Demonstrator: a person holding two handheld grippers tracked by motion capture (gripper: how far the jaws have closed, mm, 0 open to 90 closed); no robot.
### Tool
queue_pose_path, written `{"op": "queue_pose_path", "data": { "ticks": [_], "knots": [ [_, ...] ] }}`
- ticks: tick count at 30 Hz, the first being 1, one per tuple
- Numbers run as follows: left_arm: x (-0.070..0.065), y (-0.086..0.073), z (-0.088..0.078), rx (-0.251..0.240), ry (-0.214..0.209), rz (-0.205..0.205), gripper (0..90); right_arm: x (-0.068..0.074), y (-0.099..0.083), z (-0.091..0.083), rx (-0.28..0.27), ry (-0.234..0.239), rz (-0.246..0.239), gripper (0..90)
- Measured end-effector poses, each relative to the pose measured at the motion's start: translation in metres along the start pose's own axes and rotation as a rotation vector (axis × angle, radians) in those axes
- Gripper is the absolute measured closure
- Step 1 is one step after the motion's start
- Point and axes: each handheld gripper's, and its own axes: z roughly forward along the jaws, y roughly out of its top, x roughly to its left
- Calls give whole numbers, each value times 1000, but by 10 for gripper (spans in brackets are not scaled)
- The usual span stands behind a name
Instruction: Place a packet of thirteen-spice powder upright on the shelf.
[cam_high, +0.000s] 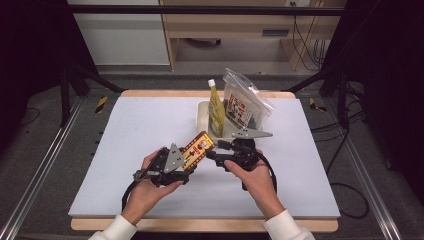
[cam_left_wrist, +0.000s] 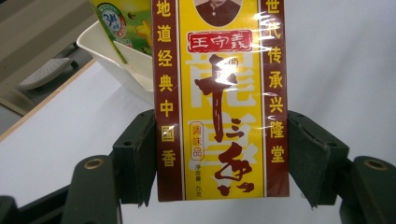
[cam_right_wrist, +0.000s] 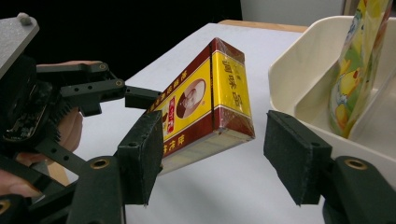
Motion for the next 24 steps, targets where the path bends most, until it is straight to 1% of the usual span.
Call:
{"op": "queue_pose_path", "data": {
  "ticks": [4,5,7,8,11,13,15,16,17,18,19,20,21,23,24],
  "knots": [
    [-1,1,0,-12,-2,-2,320,-4,1,3,2,11,28,396],
    [-2,2,-1,-16,-3,4,320,-4,1,3,3,15,31,395],
    [-3,2,-1,-19,-5,3,320,-3,1,4,6,19,34,396],
    [-3,3,-1,-21,-4,5,320,-4,1,5,6,31,41,403],
    [-4,3,-1,-34,-6,-1,321,-4,1,5,12,33,42,412],
    [-5,4,0,-36,-11,2,320,-5,1,6,8,43,49,426],
    [-5,4,2,-34,-10,6,321,-5,2,6,3,54,63,461],
    [-5,4,2,-34,-10,6,320,-5,2,6,3,54,63,461],
    [-6,4,3,-38,-8,-1,320,-6,2,6,2,48,67,486],
    [-6,4,4,-33,-9,5,320,-6,2,6,2,44,67,498],
    [-6,4,5,-30,-10,3,320,-6,2,5,2,39,66,524],
    [-6,4,5,-30,-10,3,320,-6,2,5,2,39,66,524],
    [-5,4,6,-26,-13,3,320,-7,2,5,1,36,64,545],
    [-6,4,8,-24,-15,4,320,-7,3,3,5,44,67,573],
    [-5,4,8,-20,-16,8,320,-7,3,3,5,44,67,573]
  ]
}}
